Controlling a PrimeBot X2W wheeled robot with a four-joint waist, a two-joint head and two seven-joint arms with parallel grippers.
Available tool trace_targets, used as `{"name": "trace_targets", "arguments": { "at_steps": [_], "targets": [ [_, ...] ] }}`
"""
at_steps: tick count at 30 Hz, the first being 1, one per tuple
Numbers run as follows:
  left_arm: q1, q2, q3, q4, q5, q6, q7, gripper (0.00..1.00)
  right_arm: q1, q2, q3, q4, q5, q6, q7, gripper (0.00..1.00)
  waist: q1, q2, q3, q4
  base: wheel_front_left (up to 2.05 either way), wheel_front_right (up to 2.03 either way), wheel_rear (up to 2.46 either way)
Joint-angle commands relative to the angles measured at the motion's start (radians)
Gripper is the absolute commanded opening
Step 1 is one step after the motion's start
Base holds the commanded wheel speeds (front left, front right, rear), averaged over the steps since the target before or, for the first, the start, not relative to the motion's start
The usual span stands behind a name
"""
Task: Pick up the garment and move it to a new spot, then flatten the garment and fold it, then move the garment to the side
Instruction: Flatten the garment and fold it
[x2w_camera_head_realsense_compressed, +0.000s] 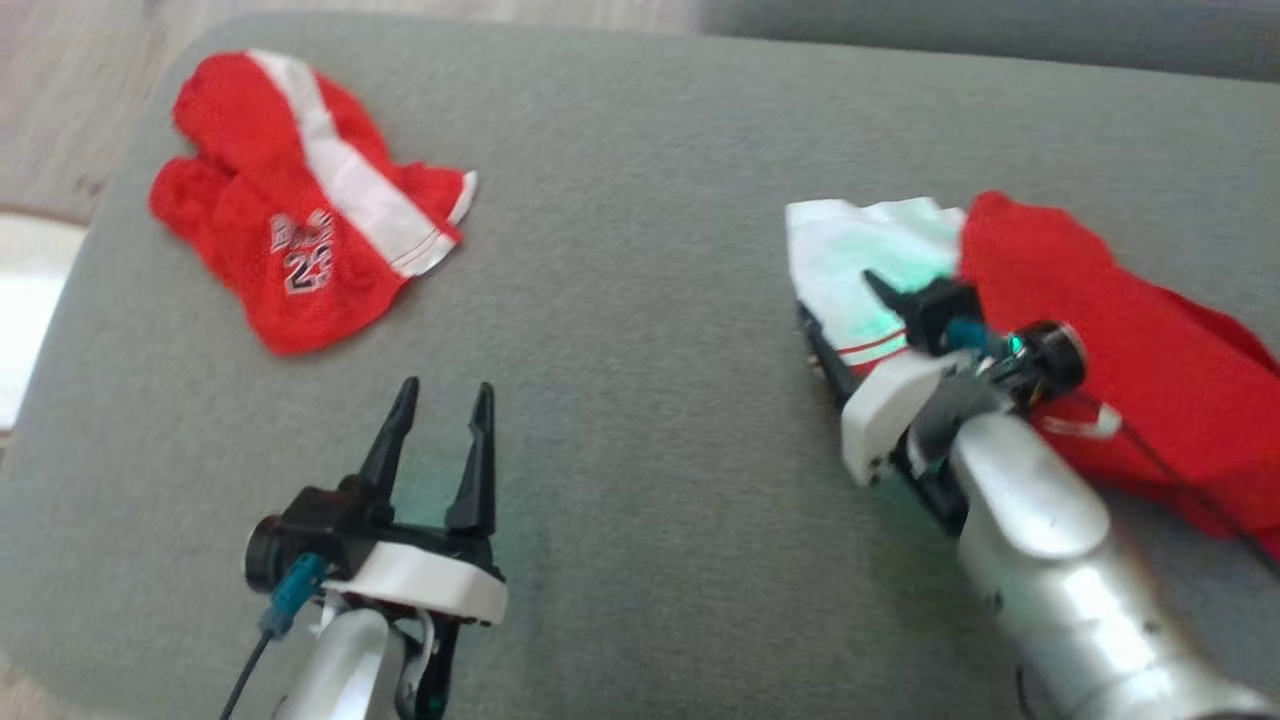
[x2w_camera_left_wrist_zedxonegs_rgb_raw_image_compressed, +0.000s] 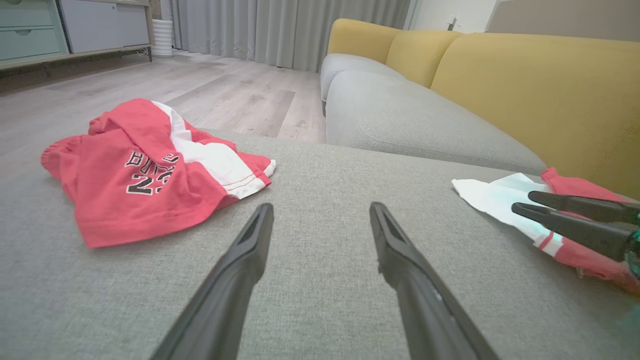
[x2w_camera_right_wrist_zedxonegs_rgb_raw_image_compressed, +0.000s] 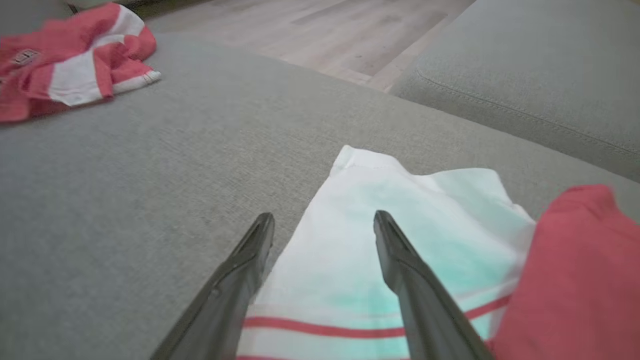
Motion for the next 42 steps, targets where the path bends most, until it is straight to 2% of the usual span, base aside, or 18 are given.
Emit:
{"name": "trace_targets", "arguments": {
  "at_steps": [1,8,14,24,25,26,27,32,42],
  "targets": [
    [-0.041,0.002,0.018,-0.02,0.002,-0.006,-0.008,1.0,-0.065,0.005,-0.003,0.018,-0.027,0.008,0.017,1.0,-0.0001,0.0,0.031,0.039,0.0,0.0,0.0],
    [-0.064,-0.006,-0.003,-0.014,-0.013,-0.012,-0.008,1.0,-0.215,0.005,-0.146,0.205,-0.15,0.008,0.083,1.0,-0.0001,0.0,0.064,0.094,0.0,0.0,0.0],
    [-0.072,-0.007,-0.033,-0.025,-0.056,0.002,-0.008,1.0,-0.259,0.005,-0.24,0.29,-0.241,0.008,0.115,1.0,-0.0001,0.0,0.083,0.111,0.0,0.0,0.0],
    [-0.089,-0.007,-0.052,-0.022,-0.074,0.015,-0.008,1.0,-0.282,0.005,-0.284,0.38,-0.243,0.008,0.149,1.0,-0.0001,0.0,0.098,0.114,0.0,0.0,0.0],
    [-0.091,-0.007,-0.053,-0.021,-0.074,0.016,-0.008,1.0,-0.283,0.005,-0.284,0.389,-0.237,0.008,0.153,0.77,-0.0001,0.0,0.098,0.115,0.0,0.0,0.0],
    [-0.093,-0.007,-0.054,-0.019,-0.075,0.016,-0.008,1.0,-0.284,0.005,-0.285,0.396,-0.229,0.008,0.156,0.04,-0.0001,0.0,0.097,0.115,0.0,0.0,0.0],
    [-0.093,-0.007,-0.053,-0.018,-0.075,0.017,-0.008,1.0,-0.285,0.005,-0.283,0.402,-0.223,0.008,0.156,0.0,-0.0001,0.0,0.096,0.116,0.0,0.0,0.0],
    [-0.09,-0.007,-0.045,-0.013,-0.073,0.019,-0.008,1.0,-0.301,0.005,-0.276,0.403,-0.184,0.008,0.1,0.0,-0.0001,0.0,0.089,0.112,0.0,0.0,0.0],
    [-0.075,-0.007,-0.051,-0.019,-0.094,0.02,-0.008,1.0,-0.425,0.005,-0.339,0.304,-0.099,0.008,-0.167,0.0,-0.0001,0.0,0.056,0.09,0.0,0.0,0.0]
  ]
}}
